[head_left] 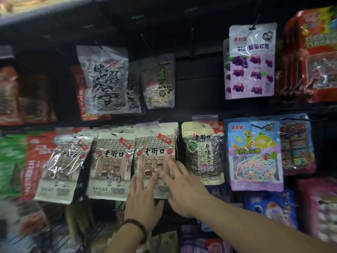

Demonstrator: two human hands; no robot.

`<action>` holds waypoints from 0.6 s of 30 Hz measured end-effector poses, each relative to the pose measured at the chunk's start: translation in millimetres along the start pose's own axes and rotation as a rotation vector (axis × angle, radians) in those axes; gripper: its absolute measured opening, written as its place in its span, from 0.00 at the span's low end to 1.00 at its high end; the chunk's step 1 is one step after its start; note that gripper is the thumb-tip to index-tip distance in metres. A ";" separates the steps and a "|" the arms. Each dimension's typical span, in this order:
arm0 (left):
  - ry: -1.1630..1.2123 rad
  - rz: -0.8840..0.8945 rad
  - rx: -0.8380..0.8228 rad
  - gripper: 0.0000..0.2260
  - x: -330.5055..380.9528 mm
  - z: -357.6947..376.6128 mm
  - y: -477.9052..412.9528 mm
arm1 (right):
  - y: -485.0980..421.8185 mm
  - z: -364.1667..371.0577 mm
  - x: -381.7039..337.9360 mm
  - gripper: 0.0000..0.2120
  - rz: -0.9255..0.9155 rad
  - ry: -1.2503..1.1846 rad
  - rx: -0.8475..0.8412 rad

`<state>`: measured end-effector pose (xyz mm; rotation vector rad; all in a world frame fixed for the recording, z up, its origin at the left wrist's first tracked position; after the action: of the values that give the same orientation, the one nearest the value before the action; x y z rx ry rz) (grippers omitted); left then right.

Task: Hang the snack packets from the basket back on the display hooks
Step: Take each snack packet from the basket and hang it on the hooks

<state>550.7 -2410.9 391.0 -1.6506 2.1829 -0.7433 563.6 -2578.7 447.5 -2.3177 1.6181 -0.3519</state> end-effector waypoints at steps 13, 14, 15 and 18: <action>0.047 -0.013 0.116 0.40 -16.7 47.4 -27.9 | -31.2 34.3 2.0 0.47 -0.004 0.056 -0.039; 0.057 -0.022 0.113 0.40 -16.8 48.5 -29.9 | -33.6 34.1 3.3 0.47 -0.010 0.054 -0.041; 0.066 -0.029 0.108 0.39 -16.5 47.5 -31.5 | -36.2 33.4 4.4 0.46 -0.013 0.046 -0.046; 0.071 -0.035 0.083 0.40 -17.6 42.2 -35.4 | -41.4 30.8 5.6 0.45 -0.014 0.031 -0.057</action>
<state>606.5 -2410.5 375.4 -1.6481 2.1449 -0.9031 612.6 -2567.5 434.5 -2.3783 1.6478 -0.3503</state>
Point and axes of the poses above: each hand's wrist, its own y-axis away from the middle knuckle, its own z-axis out of the palm, x = y × z, the point moved 1 cm from there along -y, towards the middle knuckle, and after that the axes turned 15 degrees about z, right-handed, at the moved point
